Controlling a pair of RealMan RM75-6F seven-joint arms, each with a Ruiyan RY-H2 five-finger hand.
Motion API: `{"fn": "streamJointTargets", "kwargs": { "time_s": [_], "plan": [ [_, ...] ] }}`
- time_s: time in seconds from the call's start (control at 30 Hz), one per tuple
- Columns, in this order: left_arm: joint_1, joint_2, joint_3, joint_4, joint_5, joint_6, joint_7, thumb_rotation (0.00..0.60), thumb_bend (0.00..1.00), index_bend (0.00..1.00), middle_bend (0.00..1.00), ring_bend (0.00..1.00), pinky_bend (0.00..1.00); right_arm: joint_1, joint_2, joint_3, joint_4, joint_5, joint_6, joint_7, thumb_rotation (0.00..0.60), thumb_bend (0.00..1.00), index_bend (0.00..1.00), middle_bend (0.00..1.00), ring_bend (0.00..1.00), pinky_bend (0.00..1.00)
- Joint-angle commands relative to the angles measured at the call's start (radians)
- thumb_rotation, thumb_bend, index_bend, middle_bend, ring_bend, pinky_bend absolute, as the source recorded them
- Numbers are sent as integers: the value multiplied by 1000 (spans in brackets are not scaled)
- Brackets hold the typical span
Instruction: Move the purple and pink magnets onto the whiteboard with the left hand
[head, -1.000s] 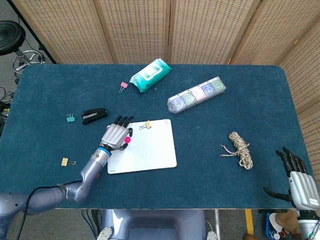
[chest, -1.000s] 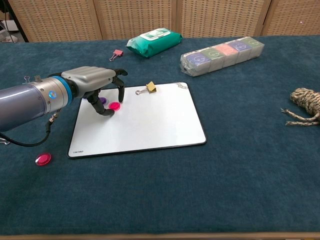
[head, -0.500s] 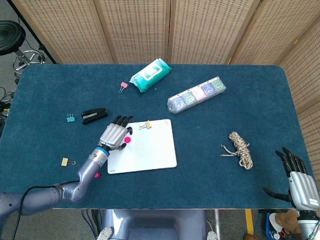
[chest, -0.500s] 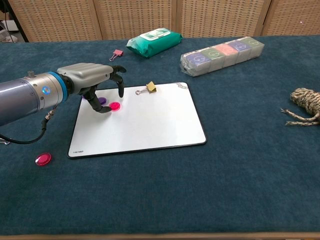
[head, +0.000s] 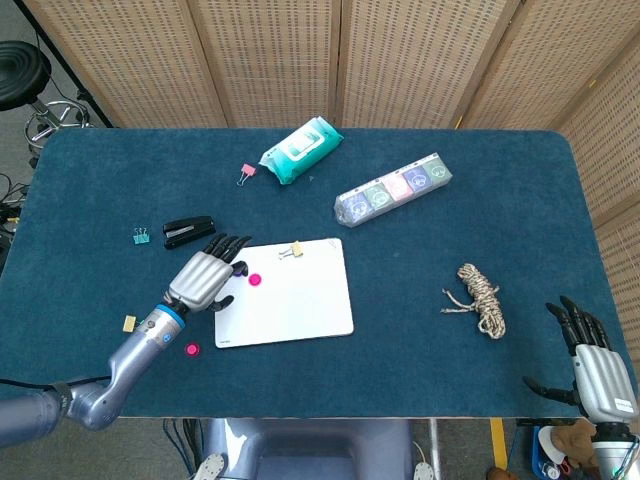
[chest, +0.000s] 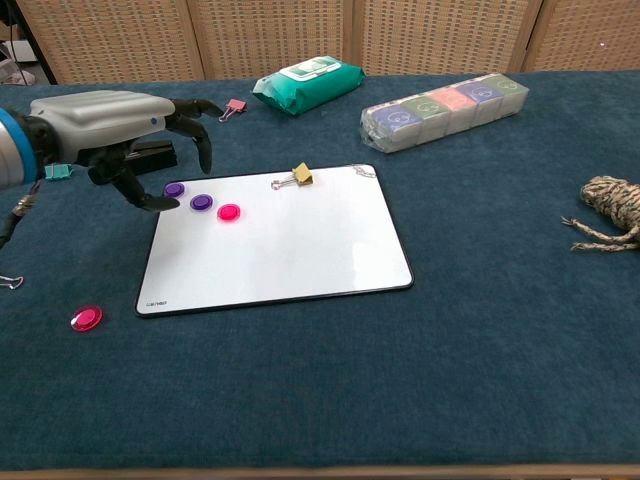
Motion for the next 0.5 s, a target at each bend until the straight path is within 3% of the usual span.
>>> {"fn": "streamJointTargets", "kwargs": {
  "time_s": [0.03, 0.23, 0.5],
  "plan": [
    [61, 58, 69, -27, 113, 56, -98, 600, 266, 379, 0, 0, 0, -1, 0, -2, -2, -5, 2, -3, 600, 0, 86, 0, 0, 0],
    [128, 102, 154, 8, 244, 132, -185, 600, 259, 372, 0, 0, 0, -7, -3, -10, -9, -19, 11, -13, 600, 0, 86, 0, 0, 0],
    [210, 133, 241, 64, 331, 200, -250, 600, 258, 372, 0, 0, 0, -14, -3, -19, -14, -37, 22, -16, 600, 0, 86, 0, 0, 0]
  ]
}}
